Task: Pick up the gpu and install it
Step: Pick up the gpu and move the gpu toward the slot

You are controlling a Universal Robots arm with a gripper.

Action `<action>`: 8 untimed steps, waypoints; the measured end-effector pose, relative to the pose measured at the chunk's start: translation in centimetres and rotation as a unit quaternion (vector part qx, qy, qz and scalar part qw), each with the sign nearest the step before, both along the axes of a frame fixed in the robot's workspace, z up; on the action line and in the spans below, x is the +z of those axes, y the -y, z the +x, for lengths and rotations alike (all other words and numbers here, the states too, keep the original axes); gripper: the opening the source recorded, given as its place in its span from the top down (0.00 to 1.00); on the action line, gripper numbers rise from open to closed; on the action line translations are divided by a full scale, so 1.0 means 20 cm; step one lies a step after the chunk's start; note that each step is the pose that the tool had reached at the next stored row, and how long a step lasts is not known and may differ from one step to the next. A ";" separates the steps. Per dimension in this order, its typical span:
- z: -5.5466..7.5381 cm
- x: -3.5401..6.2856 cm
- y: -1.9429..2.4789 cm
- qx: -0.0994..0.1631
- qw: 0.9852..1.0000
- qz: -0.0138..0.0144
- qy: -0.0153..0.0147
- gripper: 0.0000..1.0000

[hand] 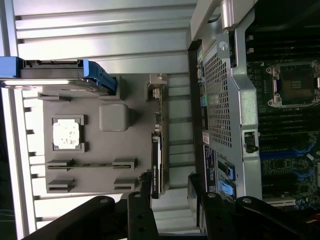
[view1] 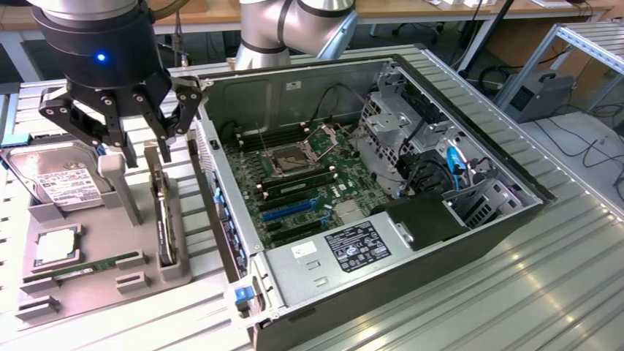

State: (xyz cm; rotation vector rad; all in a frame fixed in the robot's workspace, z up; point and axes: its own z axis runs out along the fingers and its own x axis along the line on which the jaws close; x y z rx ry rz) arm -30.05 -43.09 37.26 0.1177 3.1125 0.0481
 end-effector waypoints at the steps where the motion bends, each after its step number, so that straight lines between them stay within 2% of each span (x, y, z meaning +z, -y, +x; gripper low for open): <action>1: 0.00 -0.001 0.000 0.000 1.000 0.000 0.000 0.58; 8: 0.00 -0.013 0.000 0.000 1.000 0.000 0.000 0.58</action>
